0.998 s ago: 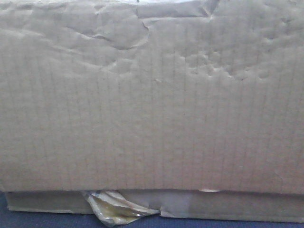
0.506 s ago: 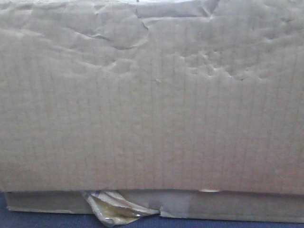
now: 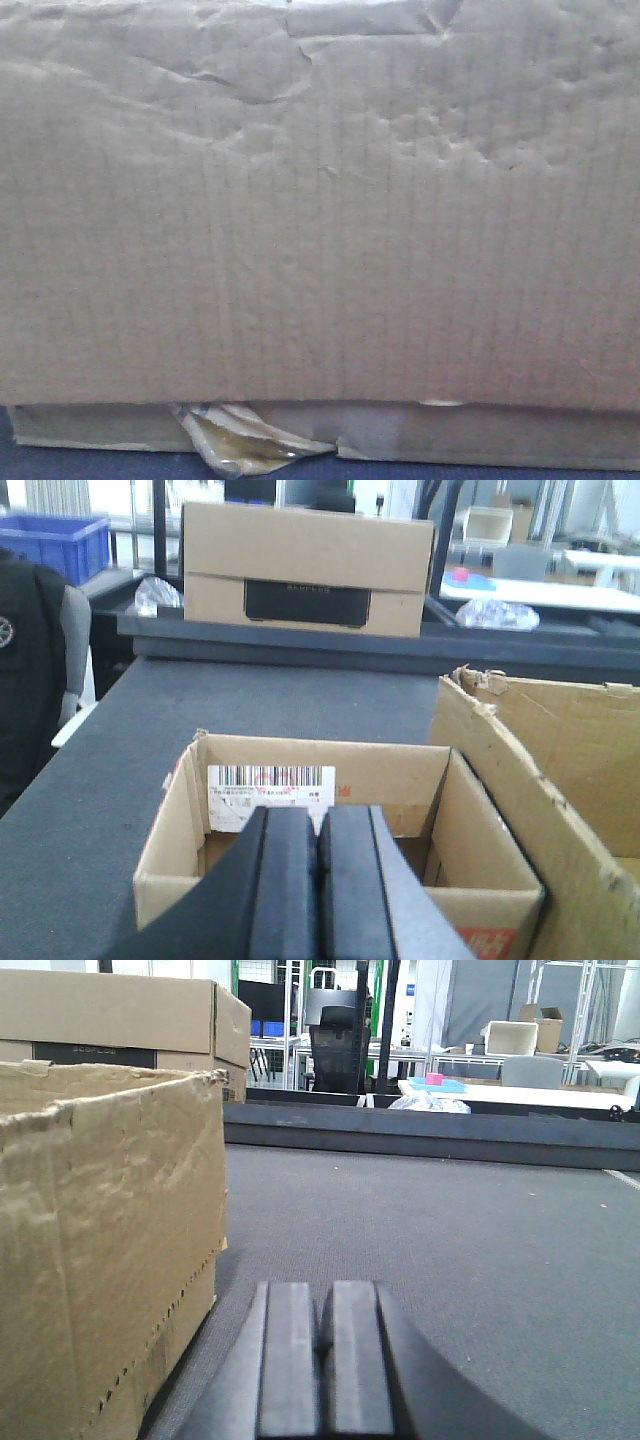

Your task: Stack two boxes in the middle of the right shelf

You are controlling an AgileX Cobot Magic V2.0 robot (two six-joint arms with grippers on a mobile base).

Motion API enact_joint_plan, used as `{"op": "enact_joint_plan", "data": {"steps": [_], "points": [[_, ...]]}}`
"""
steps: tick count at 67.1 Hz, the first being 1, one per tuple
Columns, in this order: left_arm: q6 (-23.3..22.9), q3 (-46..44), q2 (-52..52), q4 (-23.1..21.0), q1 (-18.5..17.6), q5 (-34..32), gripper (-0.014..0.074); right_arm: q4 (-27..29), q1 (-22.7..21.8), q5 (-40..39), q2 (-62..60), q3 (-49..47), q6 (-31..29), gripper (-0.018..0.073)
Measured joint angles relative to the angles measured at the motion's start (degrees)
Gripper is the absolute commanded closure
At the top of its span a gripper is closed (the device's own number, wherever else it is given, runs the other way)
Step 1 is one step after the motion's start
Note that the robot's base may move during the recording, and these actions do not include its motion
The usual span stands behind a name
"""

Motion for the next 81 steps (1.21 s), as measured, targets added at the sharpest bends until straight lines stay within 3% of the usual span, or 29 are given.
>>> {"op": "enact_joint_plan", "data": {"steps": [24, 34, 59, 81], "points": [[0.0, -6.6, 5.2, -2.6, 0.1, -0.6, 0.0708, 0.0, 0.0, 0.0, 0.0, 0.0, 0.0, 0.0728], [0.0, -10.6, 12.5, -2.6, 0.3, 2.7, 0.0708, 0.0, 0.0, 0.0, 0.0, 0.0, 0.0, 0.0728], [0.2, -27.4, 38.5, -0.8, 0.3, 20.2, 0.0708, 0.0, 0.0, 0.0, 0.0, 0.0, 0.0, 0.0728], [6.0, -41.9, 55.1, 2.8, 1.7, 34.4, 0.0708, 0.0, 0.0, 0.0, 0.0, 0.0, 0.0, 0.0728]]}}
